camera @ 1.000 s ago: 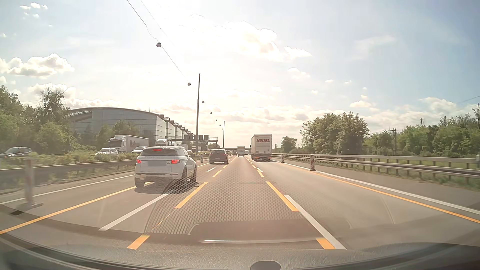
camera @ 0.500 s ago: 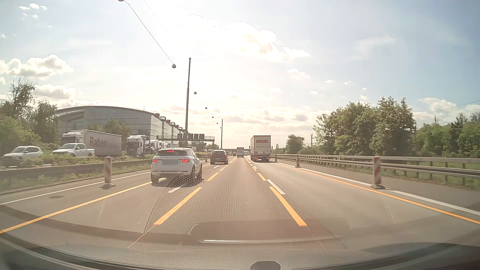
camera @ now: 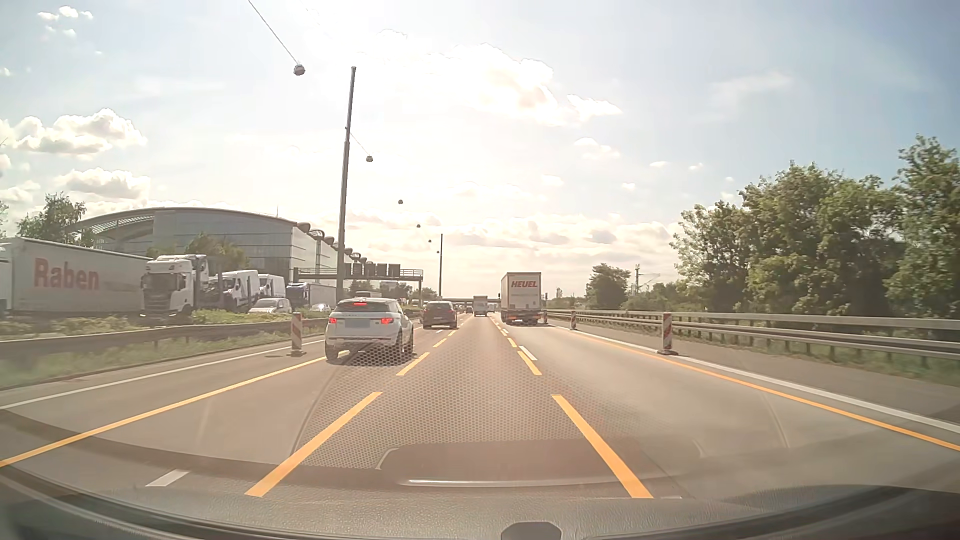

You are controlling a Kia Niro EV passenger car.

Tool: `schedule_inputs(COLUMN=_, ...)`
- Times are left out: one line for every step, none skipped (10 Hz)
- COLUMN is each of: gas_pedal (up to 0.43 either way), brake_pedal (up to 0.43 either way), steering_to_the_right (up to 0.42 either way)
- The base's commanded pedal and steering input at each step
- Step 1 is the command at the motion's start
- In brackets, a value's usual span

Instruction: Follow the waypoints while adhering to traffic rules and regulations

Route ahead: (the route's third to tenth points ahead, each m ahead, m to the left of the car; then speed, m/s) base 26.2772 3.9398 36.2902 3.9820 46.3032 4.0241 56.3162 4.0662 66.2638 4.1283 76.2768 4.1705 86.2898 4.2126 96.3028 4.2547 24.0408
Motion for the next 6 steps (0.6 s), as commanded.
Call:
schedule_inputs(gas_pedal=0.248, brake_pedal=0.0, steering_to_the_right=-0.001)
schedule_inputs(gas_pedal=0.248, brake_pedal=0.0, steering_to_the_right=-0.001)
schedule_inputs(gas_pedal=0.248, brake_pedal=0.0, steering_to_the_right=-0.001)
schedule_inputs(gas_pedal=0.248, brake_pedal=0.0, steering_to_the_right=-0.001)
schedule_inputs(gas_pedal=0.248, brake_pedal=0.0, steering_to_the_right=0.0)
schedule_inputs(gas_pedal=0.248, brake_pedal=0.0, steering_to_the_right=0.0)
